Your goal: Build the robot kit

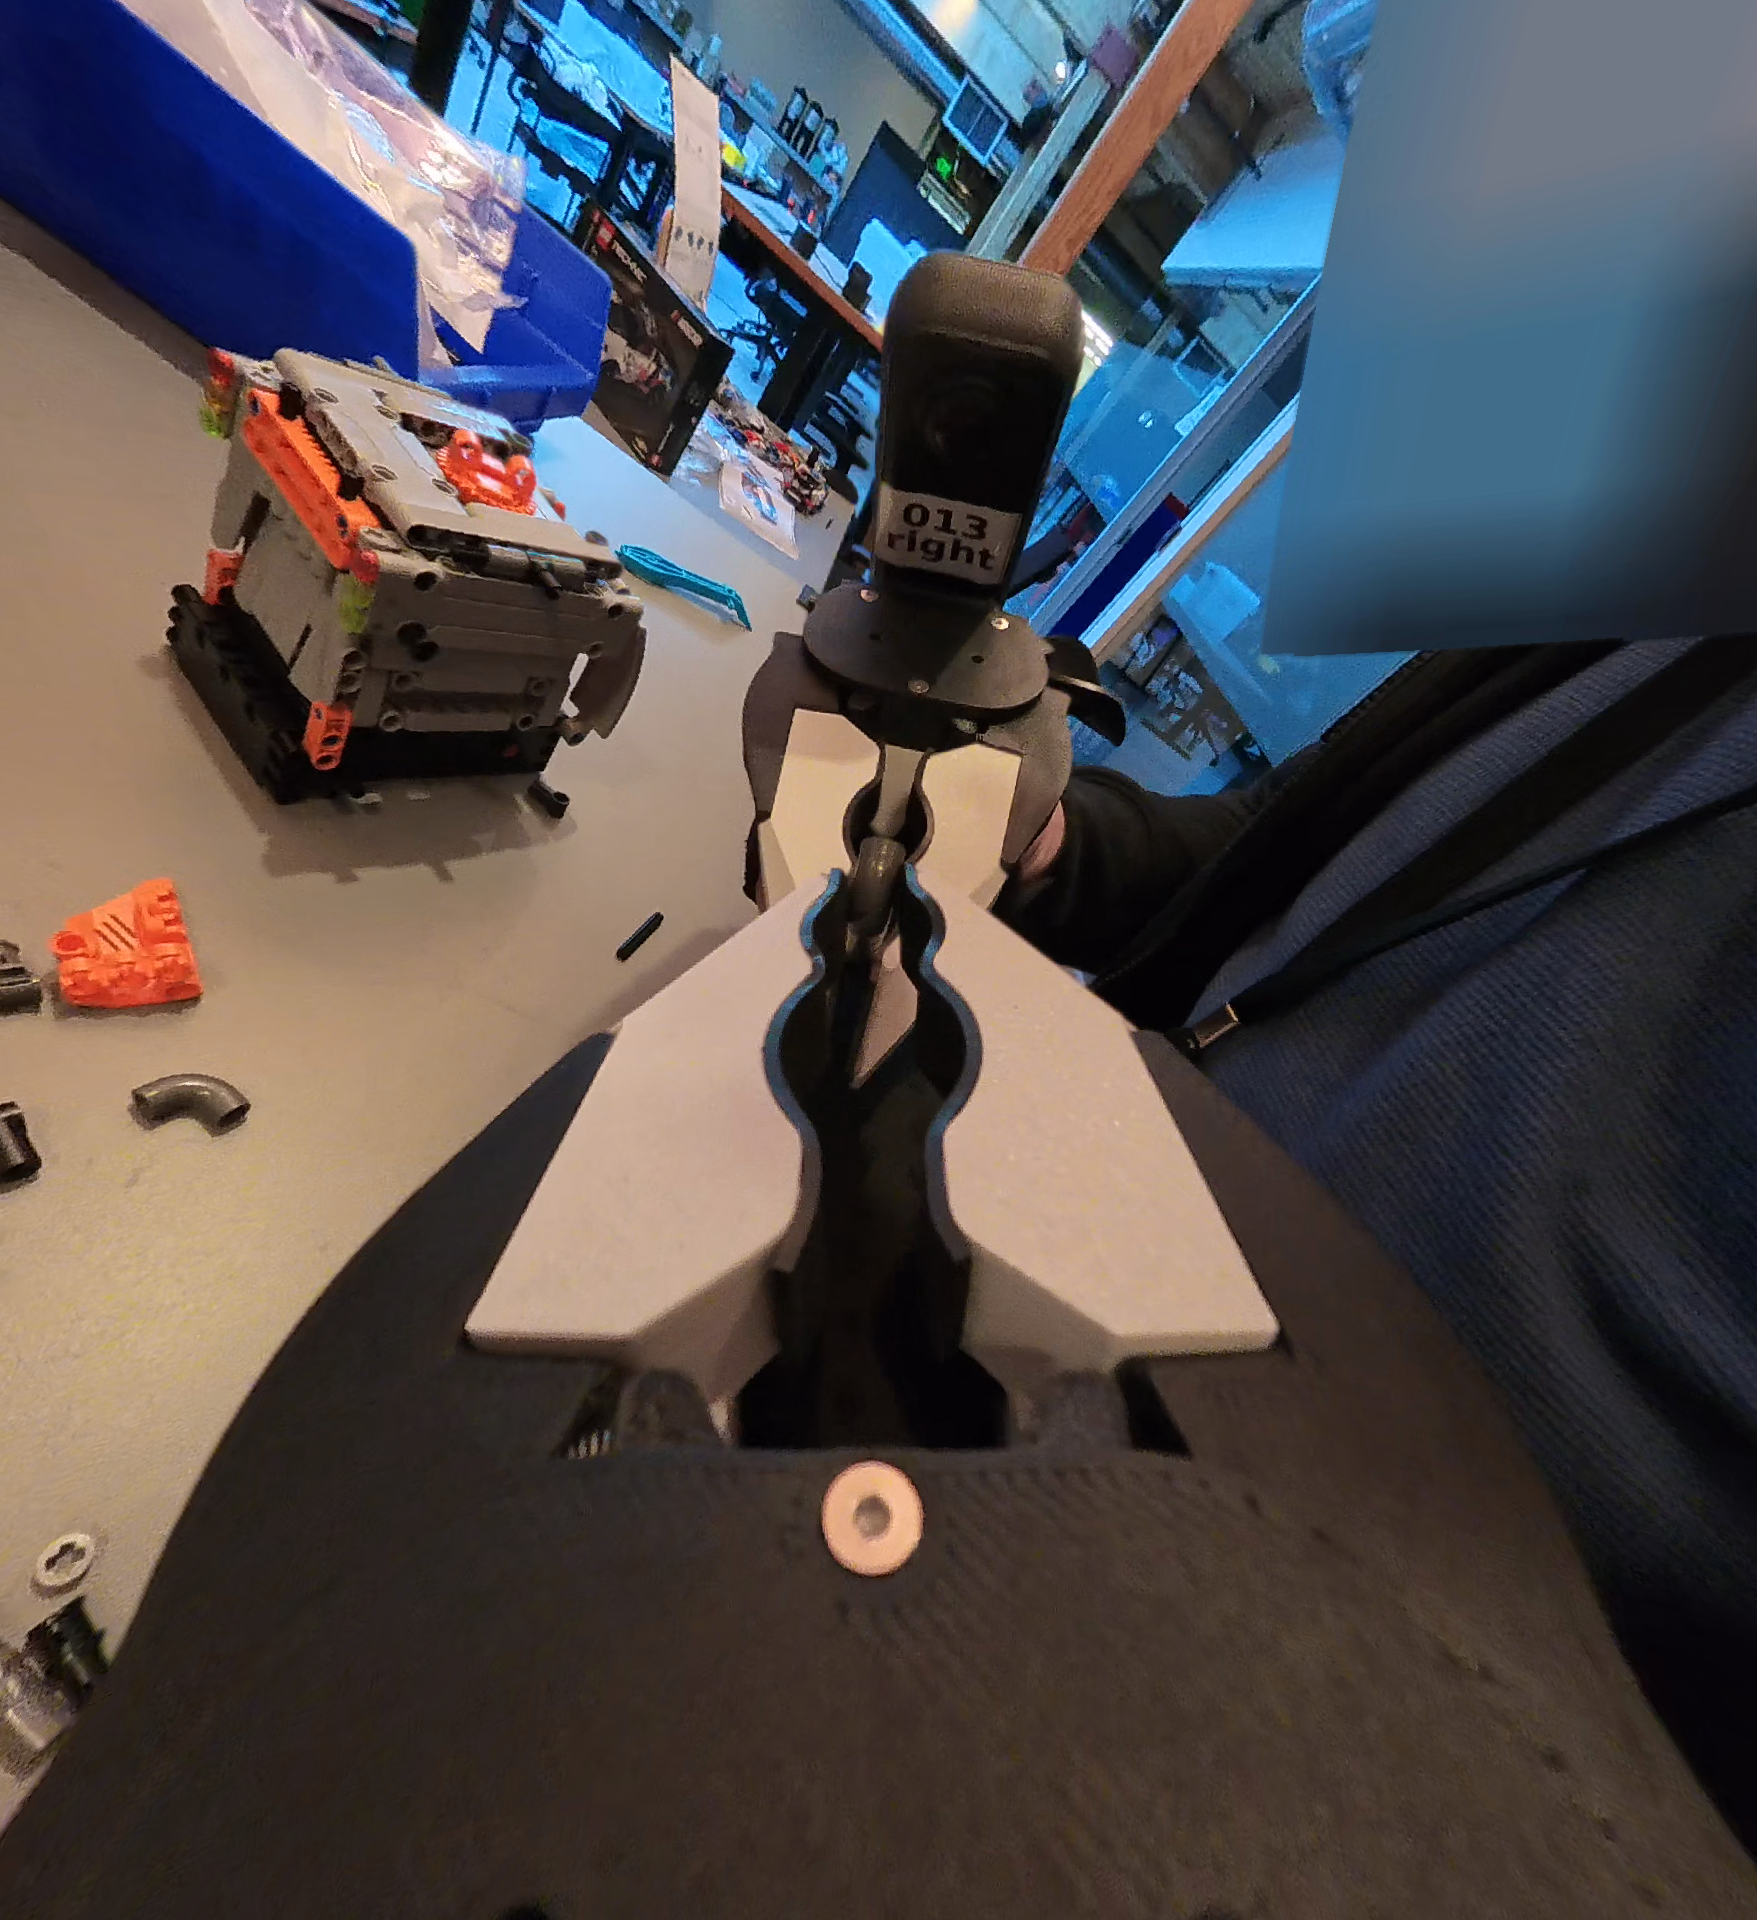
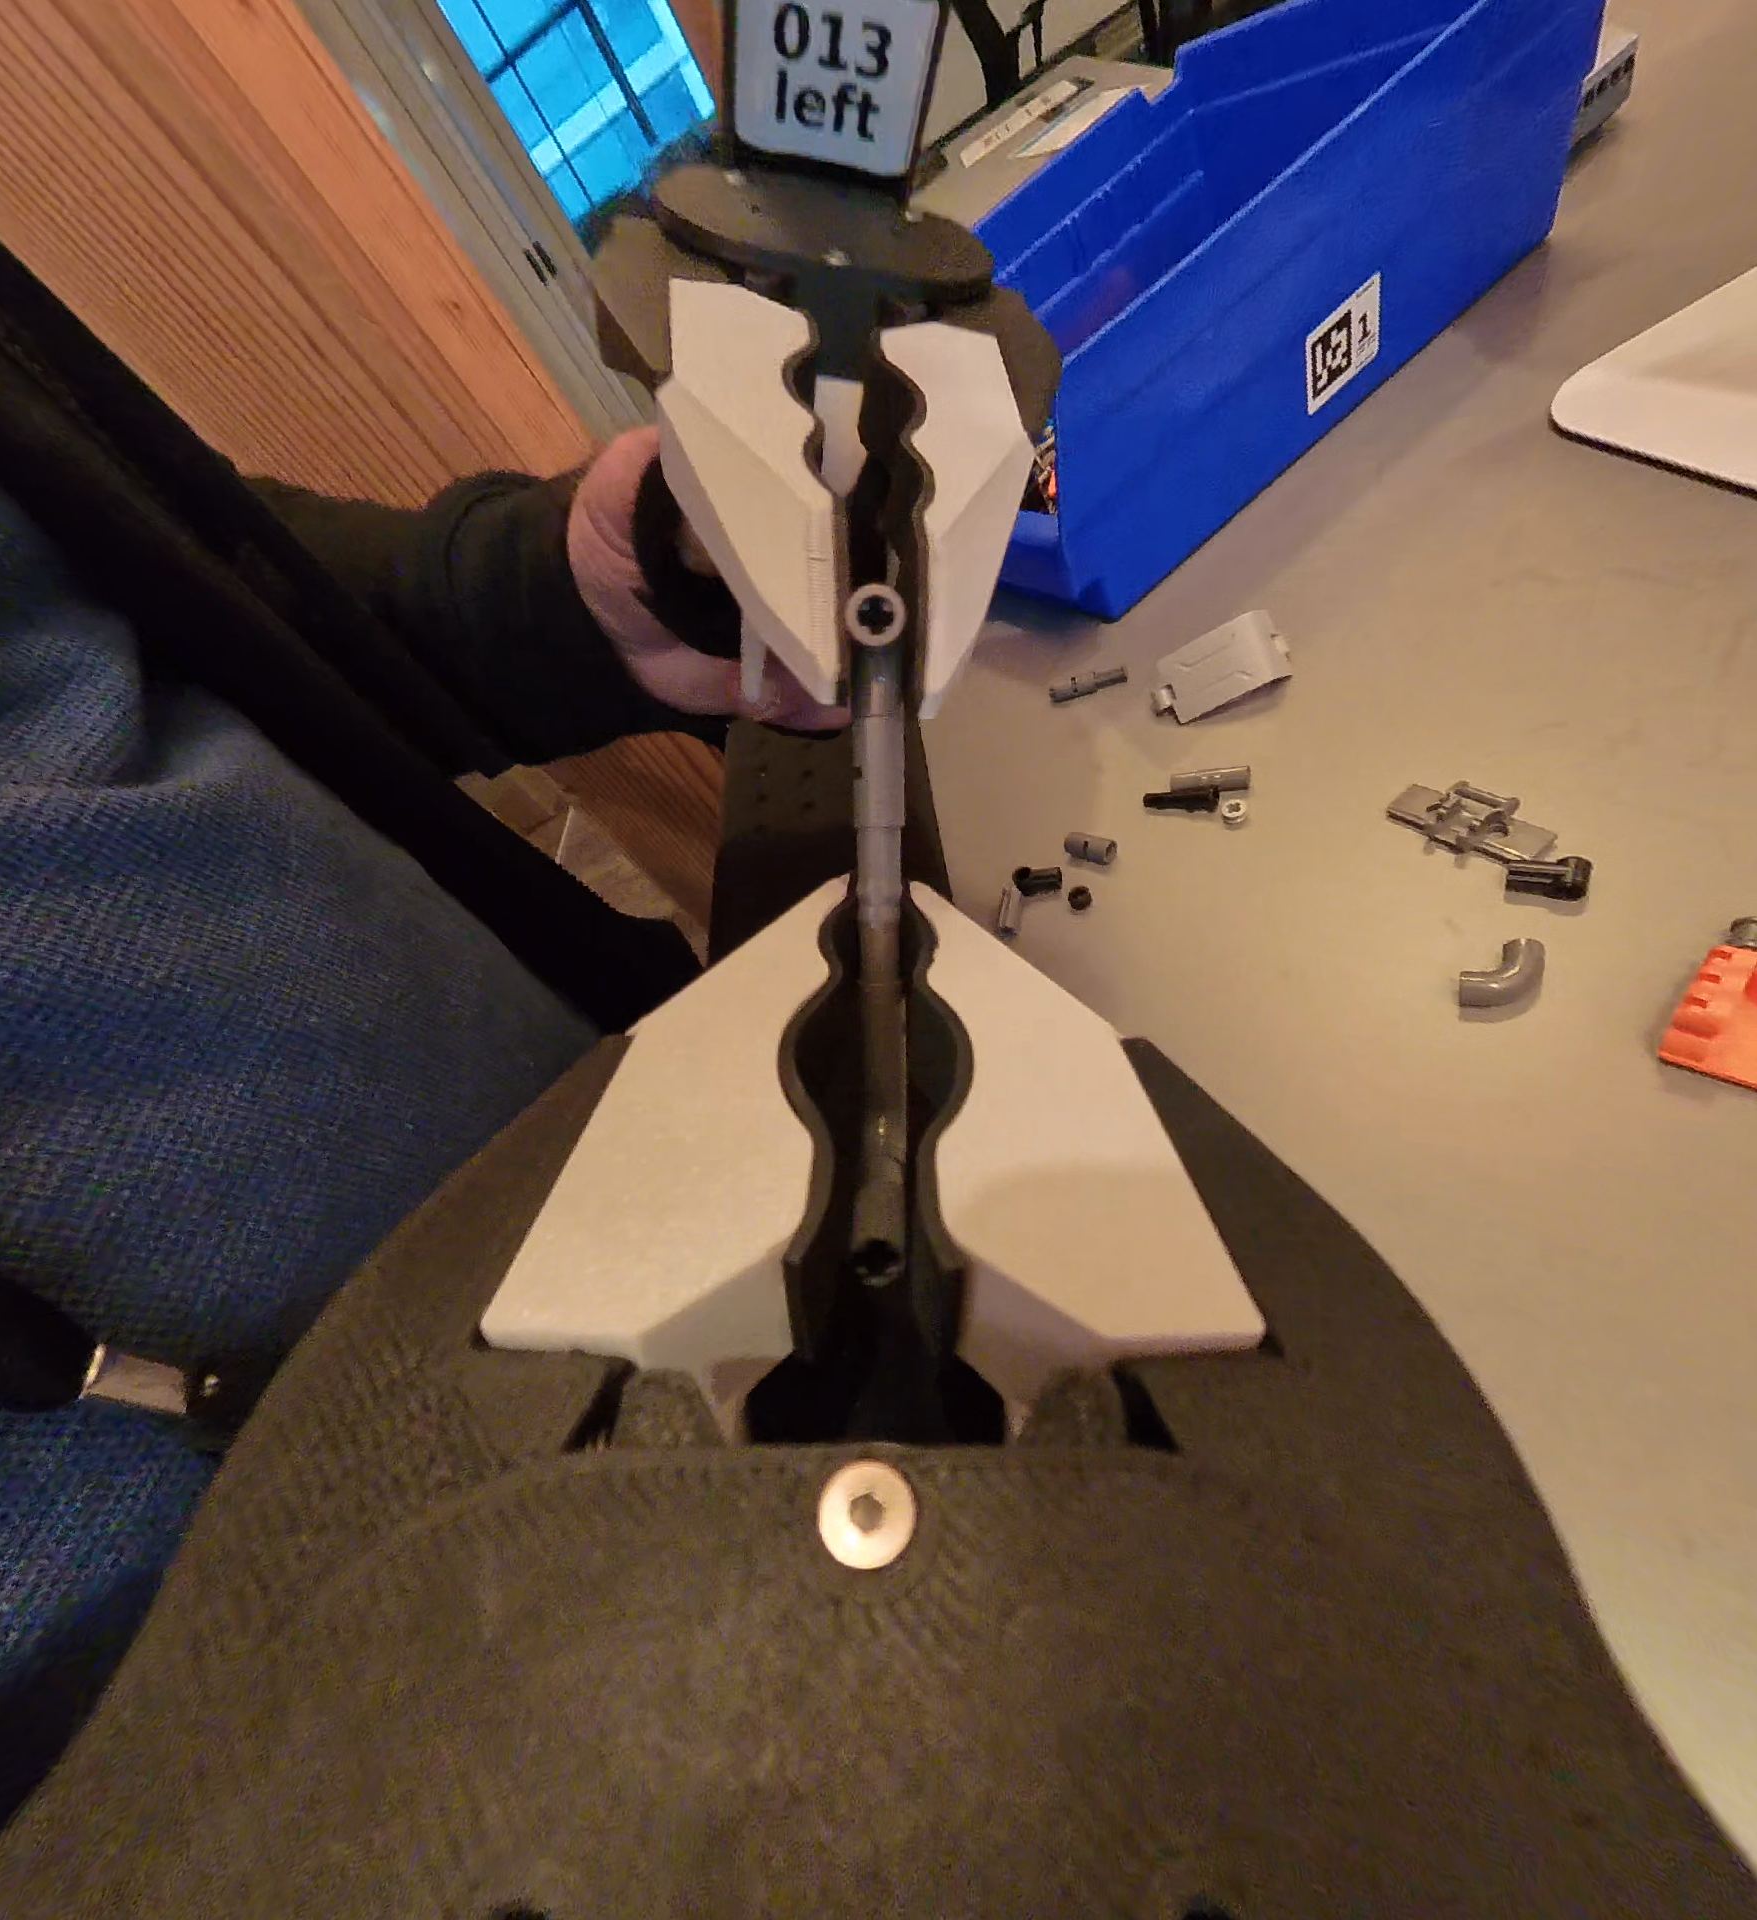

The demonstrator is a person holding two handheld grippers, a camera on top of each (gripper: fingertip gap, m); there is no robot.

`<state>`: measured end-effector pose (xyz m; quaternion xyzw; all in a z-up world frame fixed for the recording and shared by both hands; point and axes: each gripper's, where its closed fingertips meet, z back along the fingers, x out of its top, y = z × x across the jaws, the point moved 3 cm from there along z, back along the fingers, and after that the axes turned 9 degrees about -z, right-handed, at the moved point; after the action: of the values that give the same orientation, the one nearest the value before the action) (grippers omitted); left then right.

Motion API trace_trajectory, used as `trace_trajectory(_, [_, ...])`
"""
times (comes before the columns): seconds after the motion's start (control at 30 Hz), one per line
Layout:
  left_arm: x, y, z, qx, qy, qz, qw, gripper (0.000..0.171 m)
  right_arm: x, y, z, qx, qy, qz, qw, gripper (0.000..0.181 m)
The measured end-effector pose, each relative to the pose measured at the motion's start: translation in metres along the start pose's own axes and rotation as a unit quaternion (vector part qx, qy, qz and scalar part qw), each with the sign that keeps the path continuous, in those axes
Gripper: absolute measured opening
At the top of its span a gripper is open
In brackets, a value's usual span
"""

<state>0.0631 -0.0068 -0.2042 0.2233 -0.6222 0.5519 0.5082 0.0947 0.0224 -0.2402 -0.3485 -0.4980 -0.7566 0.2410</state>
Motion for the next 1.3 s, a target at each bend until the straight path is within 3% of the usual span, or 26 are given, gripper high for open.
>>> trace_trajectory(0.17, [0.005,0.006,0.012,0.029,0.008,-0.011,0.999,0.004,0.004,-0.013,0.024,-0.067,-0.018,-0.004,0.998,0.015])
trace_trajectory(0.37, [-0.016,0.018,0.027,0.054,0.069,0.014,0.996,0.004,-0.047,-0.056,0.037,-0.256,0.105,0.024,0.961,0.018])
trace_trajectory(0.6, [-0.033,0.024,0.028,0.043,0.094,0.023,0.994,0.004,-0.067,-0.078,0.017,-0.331,0.184,0.064,0.923,0.012])
trace_trajectory(0.7, [-0.036,0.026,0.029,0.043,0.101,0.026,0.994,0.004,-0.066,-0.079,0.015,-0.332,0.186,0.072,0.922,0.001])
trace_trajectory(0.83, [-0.043,0.025,0.031,0.04,0.127,0.026,0.991,0.004,-0.066,-0.078,0.017,-0.311,0.178,0.05,0.932,0.0])
trace_trajectory(1.1, [-0.052,0.021,0.027,0.023,0.186,0.032,0.982,0.004,-0.054,-0.044,0.028,-0.173,0.165,0.017,0.971,0.001])
trace_trajectory(1.2, [-0.057,0.02,0.025,0.017,0.202,0.035,0.979,0.004,-0.07,-0.028,0.037,-0.151,0.23,0.036,0.961,0.001])
trace_trajectory(1.3, [-0.061,0.019,0.024,0.015,0.21,0.041,0.977,0.004,-0.089,-0.026,0.037,-0.177,0.265,0.072,0.945,0.001])
